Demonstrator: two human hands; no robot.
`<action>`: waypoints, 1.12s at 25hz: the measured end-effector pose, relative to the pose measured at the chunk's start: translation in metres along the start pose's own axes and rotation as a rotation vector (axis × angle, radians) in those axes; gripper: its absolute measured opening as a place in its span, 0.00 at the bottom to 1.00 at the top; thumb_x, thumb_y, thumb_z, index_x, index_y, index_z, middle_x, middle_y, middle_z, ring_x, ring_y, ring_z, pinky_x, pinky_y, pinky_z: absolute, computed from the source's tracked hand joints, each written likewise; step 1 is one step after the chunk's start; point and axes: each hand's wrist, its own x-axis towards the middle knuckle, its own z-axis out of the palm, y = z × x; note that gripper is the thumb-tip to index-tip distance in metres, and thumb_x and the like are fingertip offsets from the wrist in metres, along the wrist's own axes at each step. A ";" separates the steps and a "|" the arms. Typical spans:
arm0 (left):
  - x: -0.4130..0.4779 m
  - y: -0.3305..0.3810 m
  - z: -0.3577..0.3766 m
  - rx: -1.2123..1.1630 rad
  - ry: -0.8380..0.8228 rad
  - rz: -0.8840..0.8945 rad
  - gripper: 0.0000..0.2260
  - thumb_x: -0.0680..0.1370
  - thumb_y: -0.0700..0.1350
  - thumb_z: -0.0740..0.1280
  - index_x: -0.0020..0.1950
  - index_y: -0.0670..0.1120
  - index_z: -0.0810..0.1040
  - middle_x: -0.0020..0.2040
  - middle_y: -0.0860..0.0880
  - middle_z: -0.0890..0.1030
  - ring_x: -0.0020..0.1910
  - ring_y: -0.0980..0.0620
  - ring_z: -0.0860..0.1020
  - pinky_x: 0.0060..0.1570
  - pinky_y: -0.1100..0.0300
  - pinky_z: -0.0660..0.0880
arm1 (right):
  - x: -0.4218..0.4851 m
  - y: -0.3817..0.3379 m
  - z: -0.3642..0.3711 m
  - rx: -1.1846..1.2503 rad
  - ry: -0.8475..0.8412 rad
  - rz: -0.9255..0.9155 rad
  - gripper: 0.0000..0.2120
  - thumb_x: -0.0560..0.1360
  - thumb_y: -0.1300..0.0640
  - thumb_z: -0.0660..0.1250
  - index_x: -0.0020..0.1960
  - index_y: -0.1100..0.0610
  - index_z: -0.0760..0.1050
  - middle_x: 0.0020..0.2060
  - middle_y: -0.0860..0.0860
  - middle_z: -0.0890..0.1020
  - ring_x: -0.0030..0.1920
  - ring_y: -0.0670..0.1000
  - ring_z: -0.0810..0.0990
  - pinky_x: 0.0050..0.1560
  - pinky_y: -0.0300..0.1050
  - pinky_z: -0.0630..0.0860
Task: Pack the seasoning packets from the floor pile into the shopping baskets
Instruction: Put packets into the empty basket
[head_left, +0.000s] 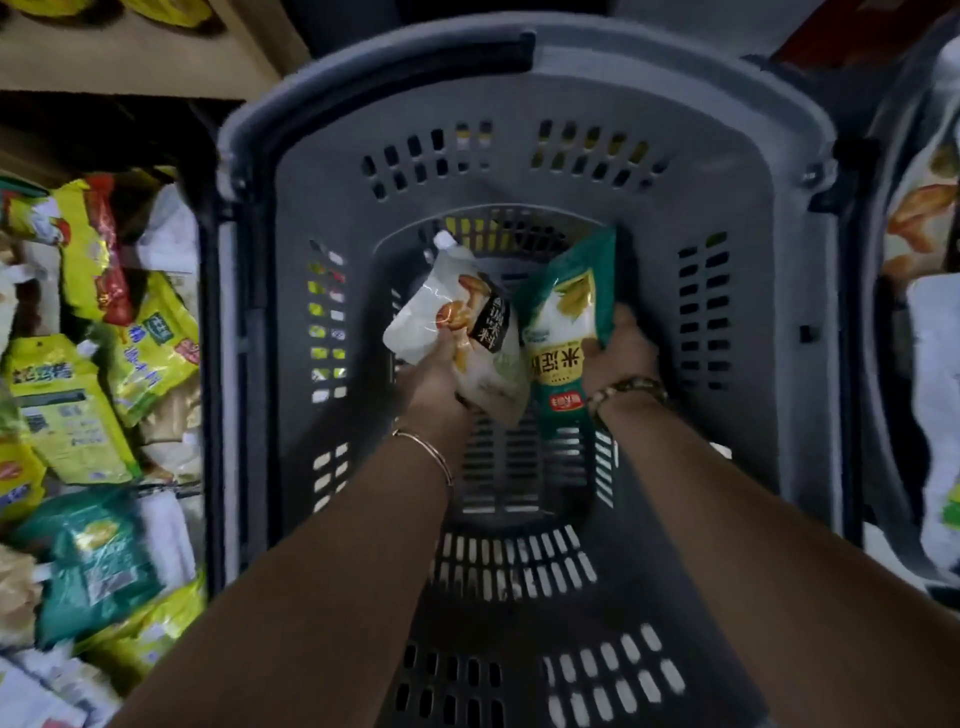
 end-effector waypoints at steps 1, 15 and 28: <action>0.021 -0.008 0.001 -0.073 -0.069 -0.033 0.11 0.79 0.45 0.64 0.57 0.40 0.77 0.56 0.39 0.80 0.54 0.42 0.79 0.59 0.44 0.74 | 0.016 0.003 0.012 0.042 0.033 -0.003 0.20 0.77 0.61 0.61 0.69 0.56 0.65 0.58 0.61 0.78 0.59 0.60 0.76 0.55 0.51 0.73; 0.066 -0.088 -0.053 0.573 0.351 0.095 0.08 0.78 0.46 0.66 0.54 0.43 0.76 0.52 0.45 0.80 0.51 0.47 0.77 0.39 0.71 0.69 | 0.037 0.050 0.089 -0.276 0.107 -0.324 0.42 0.70 0.67 0.65 0.76 0.50 0.48 0.76 0.57 0.48 0.74 0.60 0.49 0.72 0.54 0.51; 0.124 -0.069 -0.030 2.066 -0.310 0.714 0.38 0.75 0.44 0.66 0.78 0.51 0.46 0.78 0.45 0.37 0.75 0.36 0.41 0.68 0.38 0.58 | 0.071 0.069 0.105 -0.741 -0.316 -0.372 0.41 0.75 0.54 0.63 0.74 0.42 0.36 0.74 0.51 0.33 0.73 0.58 0.32 0.71 0.57 0.34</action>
